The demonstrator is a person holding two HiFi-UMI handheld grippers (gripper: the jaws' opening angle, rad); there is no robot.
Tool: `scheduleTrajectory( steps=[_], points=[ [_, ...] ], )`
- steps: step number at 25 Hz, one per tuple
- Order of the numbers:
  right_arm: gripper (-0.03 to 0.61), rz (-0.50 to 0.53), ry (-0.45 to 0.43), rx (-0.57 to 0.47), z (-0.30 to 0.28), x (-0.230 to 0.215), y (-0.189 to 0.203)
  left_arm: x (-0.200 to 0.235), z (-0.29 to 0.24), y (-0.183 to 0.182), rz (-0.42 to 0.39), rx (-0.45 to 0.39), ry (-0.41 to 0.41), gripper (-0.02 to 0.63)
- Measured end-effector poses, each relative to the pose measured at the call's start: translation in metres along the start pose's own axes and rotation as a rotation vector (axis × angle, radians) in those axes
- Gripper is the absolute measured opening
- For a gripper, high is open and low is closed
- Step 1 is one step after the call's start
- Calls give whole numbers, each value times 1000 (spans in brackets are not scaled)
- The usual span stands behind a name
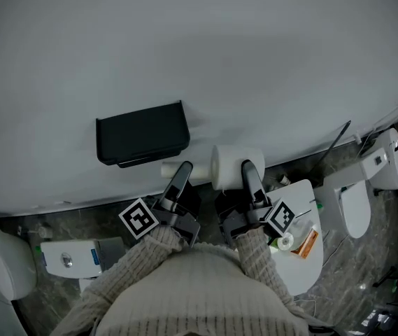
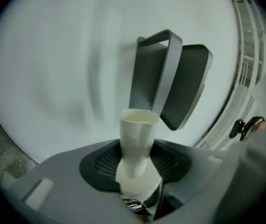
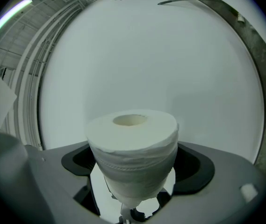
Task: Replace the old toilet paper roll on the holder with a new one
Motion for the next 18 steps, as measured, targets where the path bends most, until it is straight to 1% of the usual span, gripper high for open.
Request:
scheduleTrajectory(
  steps=[5,12,18],
  points=[
    [492,-12,-31,35,3,5,-1,-10,16,12,-33,-43,-18,179],
    [492,-15,-42,92,-23,2,14,-10,37,-6,-37,-109,-30,179],
    [492,-24,-56,125,-33,5,16,-14,47,-8,-60,-156,-32,179]
  ],
)
Point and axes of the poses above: the fingertips, and each gripper's own axes: z backward along the fingers, x to its left, y out of its underside, the point moved 9 cm from there along z, backward along the fingers, and after that the axes turned 4 degrees about x, right-handed, at the moved point
